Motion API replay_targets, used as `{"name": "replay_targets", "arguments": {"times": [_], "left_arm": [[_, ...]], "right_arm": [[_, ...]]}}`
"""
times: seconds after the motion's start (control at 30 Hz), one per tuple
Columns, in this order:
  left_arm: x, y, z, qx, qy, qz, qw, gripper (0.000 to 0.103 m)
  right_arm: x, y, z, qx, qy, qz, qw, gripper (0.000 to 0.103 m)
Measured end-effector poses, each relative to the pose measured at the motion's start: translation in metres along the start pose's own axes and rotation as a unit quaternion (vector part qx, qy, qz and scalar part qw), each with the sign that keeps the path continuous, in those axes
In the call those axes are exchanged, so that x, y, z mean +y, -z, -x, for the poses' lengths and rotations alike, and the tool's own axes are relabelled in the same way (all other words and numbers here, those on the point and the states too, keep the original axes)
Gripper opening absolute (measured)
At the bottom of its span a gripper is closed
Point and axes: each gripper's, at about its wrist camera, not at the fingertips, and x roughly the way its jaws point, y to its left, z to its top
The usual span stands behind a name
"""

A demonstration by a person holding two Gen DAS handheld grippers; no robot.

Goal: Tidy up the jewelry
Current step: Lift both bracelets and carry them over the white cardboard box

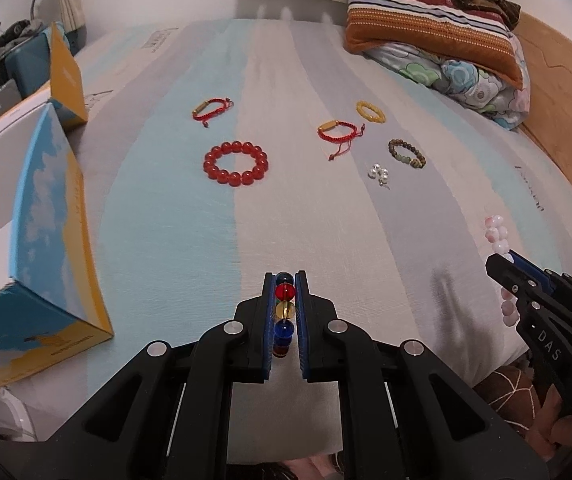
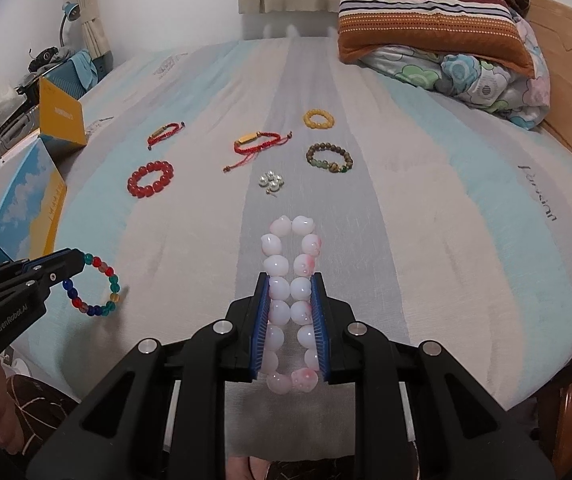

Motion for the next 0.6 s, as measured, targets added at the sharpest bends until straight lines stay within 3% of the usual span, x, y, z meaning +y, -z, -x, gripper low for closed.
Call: {"name": "replay_targets", "arguments": {"times": [0.6], "left_arm": [[0.045,-0.032,0.074,-0.035,-0.025,0.017,0.9989,0.009]], "right_arm": [[0.036,-0.042,0.04,-0.012,-0.015,-0.007,1.0,0.019]]}}
